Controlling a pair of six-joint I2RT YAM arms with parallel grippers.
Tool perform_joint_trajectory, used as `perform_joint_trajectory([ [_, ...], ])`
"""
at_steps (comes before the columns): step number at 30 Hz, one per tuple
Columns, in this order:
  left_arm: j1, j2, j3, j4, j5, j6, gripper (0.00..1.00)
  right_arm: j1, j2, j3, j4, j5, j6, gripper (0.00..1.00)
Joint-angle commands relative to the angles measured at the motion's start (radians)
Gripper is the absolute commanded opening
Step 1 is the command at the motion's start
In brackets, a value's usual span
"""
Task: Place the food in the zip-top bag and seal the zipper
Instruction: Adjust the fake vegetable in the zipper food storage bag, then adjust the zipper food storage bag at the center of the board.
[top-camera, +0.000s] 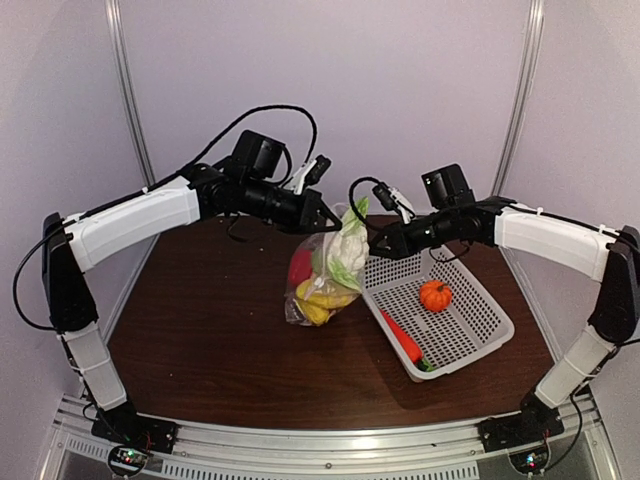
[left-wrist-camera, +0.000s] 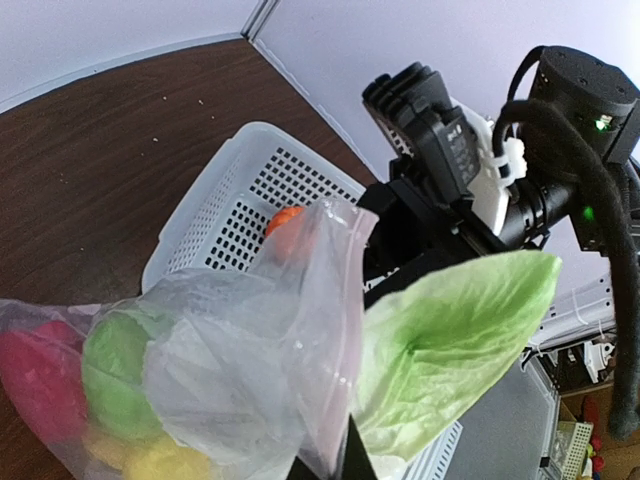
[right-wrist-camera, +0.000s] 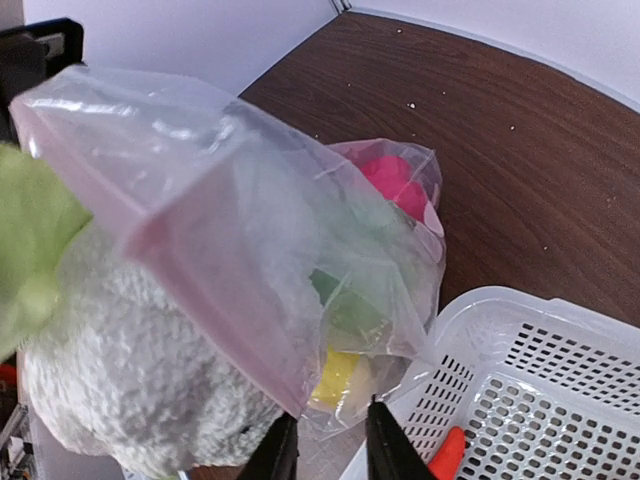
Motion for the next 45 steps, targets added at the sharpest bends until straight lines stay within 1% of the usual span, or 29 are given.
perform_joint_trajectory([
  [1, -0.022, 0.038, 0.040, -0.021, 0.038, 0.055, 0.00, 0.009, 0.011, 0.046, 0.187, -0.090, 0.042, 0.19],
  [2, -0.022, 0.039, 0.045, -0.044, 0.005, 0.069, 0.00, 0.010, 0.002, 0.043, 0.208, -0.097, 0.046, 0.11],
  [3, -0.022, 0.040, 0.046, -0.065, -0.035, 0.083, 0.00, 0.010, -0.006, 0.040, 0.226, -0.100, 0.050, 0.06],
  [5, -0.021, 0.039, 0.042, -0.091, -0.086, 0.105, 0.00, 0.009, -0.014, 0.036, 0.252, -0.101, 0.064, 0.00],
  [7, -0.020, 0.042, 0.038, -0.104, -0.120, 0.117, 0.00, 0.010, -0.013, 0.042, 0.244, -0.112, 0.069, 0.00],
  [10, -0.020, 0.046, 0.042, -0.140, -0.226, 0.123, 0.00, 0.009, -0.035, 0.019, 0.249, -0.118, 0.081, 0.00],
  [13, -0.017, 0.048, 0.036, -0.148, -0.267, 0.126, 0.00, 0.010, -0.061, 0.005, 0.240, -0.087, 0.090, 0.00],
  [15, -0.001, 0.057, 0.058, -0.222, -0.370, 0.087, 0.00, 0.006, -0.066, 0.046, 0.169, -0.049, 0.104, 0.00],
  [17, 0.004, 0.059, 0.128, -0.332, -0.522, 0.058, 0.00, 0.002, -0.063, 0.125, 0.067, -0.061, 0.090, 0.00],
  [20, 0.008, 0.070, 0.208, -0.410, -0.716, 0.104, 0.00, 0.003, -0.015, 0.258, -0.074, -0.046, 0.029, 0.00],
  [21, 0.018, 0.095, 0.274, -0.447, -0.717, 0.125, 0.00, 0.006, 0.023, 0.319, -0.141, -0.048, 0.013, 0.00],
  [22, 0.024, 0.121, 0.336, -0.479, -0.677, 0.141, 0.00, 0.010, 0.057, 0.379, -0.197, -0.036, 0.000, 0.00],
  [23, 0.025, 0.138, 0.380, -0.491, -0.611, 0.149, 0.00, 0.015, 0.084, 0.411, -0.224, -0.017, -0.007, 0.00],
  [24, 0.025, 0.147, 0.392, -0.484, -0.552, 0.149, 0.00, 0.019, 0.102, 0.419, -0.223, 0.010, -0.009, 0.01],
  [25, 0.026, 0.152, 0.385, -0.465, -0.483, 0.149, 0.00, 0.023, 0.109, 0.392, -0.188, 0.022, 0.005, 0.09],
  [27, 0.026, 0.160, 0.359, -0.442, -0.389, 0.134, 0.00, 0.031, 0.120, 0.320, -0.096, 0.009, 0.052, 0.18],
  [28, 0.026, 0.164, 0.349, -0.440, -0.375, 0.127, 0.00, 0.037, 0.132, 0.307, -0.080, 0.014, 0.060, 0.24],
  [29, 0.026, 0.166, 0.339, -0.438, -0.372, 0.124, 0.00, 0.044, 0.148, 0.308, -0.081, 0.024, 0.053, 0.27],
  [32, 0.028, 0.161, 0.322, -0.430, -0.388, 0.121, 0.00, 0.054, 0.172, 0.300, -0.077, 0.056, 0.025, 0.29],
  [34, 0.032, 0.157, 0.314, -0.422, -0.378, 0.130, 0.00, 0.054, 0.175, 0.271, -0.057, 0.054, 0.013, 0.30],
  [36, 0.037, 0.156, 0.310, -0.420, -0.366, 0.131, 0.00, 0.054, 0.175, 0.239, -0.024, 0.031, 0.010, 0.34],
  [39, 0.045, 0.157, 0.301, -0.410, -0.339, 0.131, 0.00, 0.059, 0.160, 0.179, 0.029, -0.007, -0.003, 0.46],
  [41, 0.045, 0.158, 0.297, -0.401, -0.313, 0.132, 0.00, 0.064, 0.155, 0.156, 0.049, -0.014, -0.014, 0.51],
  [45, 0.045, 0.157, 0.293, -0.390, -0.277, 0.130, 0.00, 0.069, 0.153, 0.129, 0.105, -0.066, 0.012, 0.53],
])
